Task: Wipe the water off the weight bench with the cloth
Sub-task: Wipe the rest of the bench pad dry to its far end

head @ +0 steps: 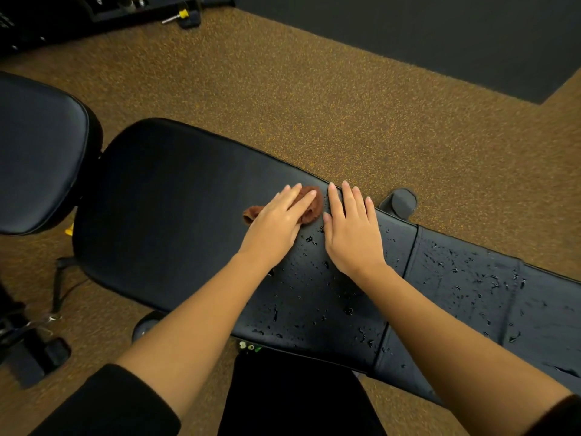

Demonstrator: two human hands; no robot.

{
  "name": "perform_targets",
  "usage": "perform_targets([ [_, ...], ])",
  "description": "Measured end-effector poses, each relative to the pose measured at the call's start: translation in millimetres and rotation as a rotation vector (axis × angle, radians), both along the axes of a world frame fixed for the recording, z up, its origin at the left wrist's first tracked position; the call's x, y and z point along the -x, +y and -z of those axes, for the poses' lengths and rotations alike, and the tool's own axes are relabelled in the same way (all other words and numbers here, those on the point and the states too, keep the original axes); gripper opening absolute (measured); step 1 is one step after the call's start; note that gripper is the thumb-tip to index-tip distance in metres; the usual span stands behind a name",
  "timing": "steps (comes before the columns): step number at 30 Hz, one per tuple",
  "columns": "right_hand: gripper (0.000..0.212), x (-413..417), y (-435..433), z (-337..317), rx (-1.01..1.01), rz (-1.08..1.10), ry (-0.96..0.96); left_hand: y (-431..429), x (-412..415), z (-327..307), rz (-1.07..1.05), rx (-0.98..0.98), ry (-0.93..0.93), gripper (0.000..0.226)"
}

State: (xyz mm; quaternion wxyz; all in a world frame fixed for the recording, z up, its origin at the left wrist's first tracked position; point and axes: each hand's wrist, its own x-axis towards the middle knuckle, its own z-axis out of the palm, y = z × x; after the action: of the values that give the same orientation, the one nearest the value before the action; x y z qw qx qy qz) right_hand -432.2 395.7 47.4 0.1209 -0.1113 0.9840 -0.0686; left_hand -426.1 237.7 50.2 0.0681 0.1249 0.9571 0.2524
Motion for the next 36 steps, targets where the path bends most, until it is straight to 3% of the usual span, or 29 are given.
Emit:
perform_targets([
  [4,0.054,-2,0,2,-0.001,0.007,0.002,12,-14,-1,-0.083,-0.055,-0.047,0.056],
  [11,0.053,-1,0,1,-0.005,-0.012,0.012,3,-38,1,0.030,-0.008,0.035,0.062],
  [17,0.055,-1,1,2,-0.018,-0.009,-0.001,6,-24,1,-0.127,-0.079,-0.051,0.058],
  [24,0.055,-1,1,0,-0.010,-0.018,-0.003,4,-67,1,0.027,-0.055,-0.001,0.064],
  [32,0.053,-1,3,3,0.007,-0.017,0.010,9,-26,-3,-0.242,-0.122,-0.106,0.055],
  [36,0.053,-3,3,3,0.006,-0.017,-0.003,15,-52,-9,-0.214,-0.144,-0.116,0.055],
])
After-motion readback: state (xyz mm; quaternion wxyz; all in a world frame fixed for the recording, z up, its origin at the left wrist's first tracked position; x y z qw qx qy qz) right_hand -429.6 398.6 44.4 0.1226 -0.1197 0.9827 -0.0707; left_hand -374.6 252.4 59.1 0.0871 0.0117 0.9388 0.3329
